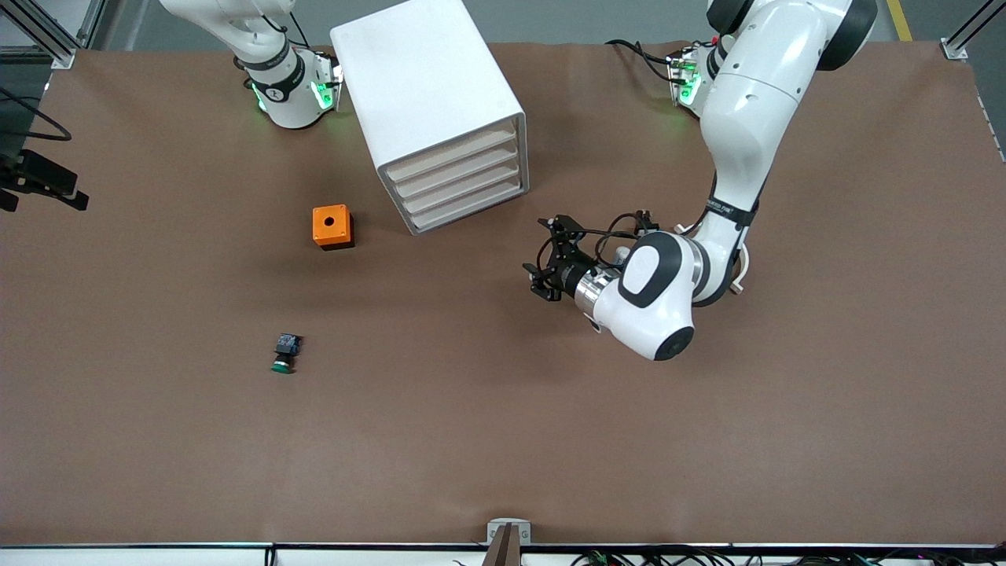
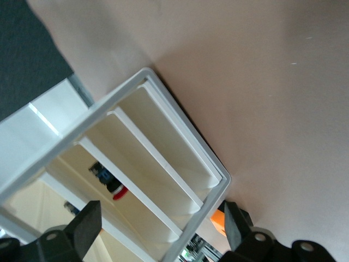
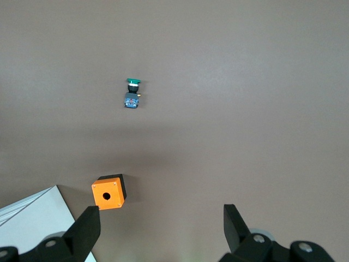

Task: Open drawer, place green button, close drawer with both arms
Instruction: 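Grip the drawer with the left gripper while the right gripper reaches the button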

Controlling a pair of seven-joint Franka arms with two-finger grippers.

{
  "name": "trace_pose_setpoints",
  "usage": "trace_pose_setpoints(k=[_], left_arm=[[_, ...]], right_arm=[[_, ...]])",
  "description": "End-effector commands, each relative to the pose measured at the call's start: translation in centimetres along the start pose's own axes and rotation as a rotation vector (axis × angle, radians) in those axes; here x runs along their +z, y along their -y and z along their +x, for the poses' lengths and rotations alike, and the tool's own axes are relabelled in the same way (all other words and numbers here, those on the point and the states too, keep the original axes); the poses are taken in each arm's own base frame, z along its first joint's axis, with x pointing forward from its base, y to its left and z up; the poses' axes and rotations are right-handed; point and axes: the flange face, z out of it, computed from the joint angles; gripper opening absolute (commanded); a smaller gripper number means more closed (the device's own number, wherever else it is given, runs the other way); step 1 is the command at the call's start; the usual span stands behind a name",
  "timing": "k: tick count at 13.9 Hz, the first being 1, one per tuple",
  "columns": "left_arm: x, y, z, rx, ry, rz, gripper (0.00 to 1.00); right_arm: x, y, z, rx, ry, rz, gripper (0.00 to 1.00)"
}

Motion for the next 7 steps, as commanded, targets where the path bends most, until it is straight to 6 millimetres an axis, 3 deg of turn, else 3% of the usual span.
trace_pose_setpoints(k=[1,3,7], left_arm=[[0.8,-1.0,0.4,-0.116,0.037,0.043,1.00],[3.4,-2.0,1.1,-0.211,0.048,0.099,1.00],[6.7,-3.2,2.7,-0.335,0.077,0.202,0.99]], right_arm=[[1.9,-0.1,1.7,0.000,0.025,-0.020,1.00],[5.4,-0.6,3.5,0.010,0.088,-0.021,1.00],[8.2,-2.8,4.8,0.046,0.117,-0.020,1.00]])
